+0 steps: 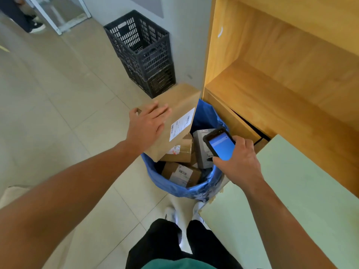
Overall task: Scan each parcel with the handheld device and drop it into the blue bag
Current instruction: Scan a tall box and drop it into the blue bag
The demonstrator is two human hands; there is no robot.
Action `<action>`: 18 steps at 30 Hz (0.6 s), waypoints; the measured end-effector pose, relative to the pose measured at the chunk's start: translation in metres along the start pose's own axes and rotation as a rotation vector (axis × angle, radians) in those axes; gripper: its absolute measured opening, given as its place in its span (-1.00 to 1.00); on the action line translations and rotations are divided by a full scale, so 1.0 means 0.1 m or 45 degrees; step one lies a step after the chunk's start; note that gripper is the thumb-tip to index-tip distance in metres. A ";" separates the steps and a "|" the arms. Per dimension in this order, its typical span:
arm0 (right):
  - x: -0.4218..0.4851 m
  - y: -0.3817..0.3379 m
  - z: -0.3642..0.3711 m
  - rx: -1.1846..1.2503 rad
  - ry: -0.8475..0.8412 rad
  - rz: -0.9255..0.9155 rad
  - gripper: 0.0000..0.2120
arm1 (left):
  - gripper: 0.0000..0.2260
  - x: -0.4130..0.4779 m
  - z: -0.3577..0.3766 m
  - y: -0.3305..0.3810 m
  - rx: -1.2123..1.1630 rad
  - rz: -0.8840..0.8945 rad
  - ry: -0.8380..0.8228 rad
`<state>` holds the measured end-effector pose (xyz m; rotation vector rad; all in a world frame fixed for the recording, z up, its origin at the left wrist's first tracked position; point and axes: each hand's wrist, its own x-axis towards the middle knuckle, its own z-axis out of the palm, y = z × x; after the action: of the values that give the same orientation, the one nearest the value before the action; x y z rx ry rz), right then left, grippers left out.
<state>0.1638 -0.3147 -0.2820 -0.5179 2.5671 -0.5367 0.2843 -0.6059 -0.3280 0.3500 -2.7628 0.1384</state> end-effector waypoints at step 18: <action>0.74 -0.12 0.48 0.040 -0.037 0.279 -0.22 | -0.64 0.58 1.49 -0.11 -0.855 -0.603 -0.295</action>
<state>0.1310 -0.3712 -0.3426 -0.2273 2.5420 -0.4871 0.1852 -0.6501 -0.4459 0.8409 -2.6431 -0.9673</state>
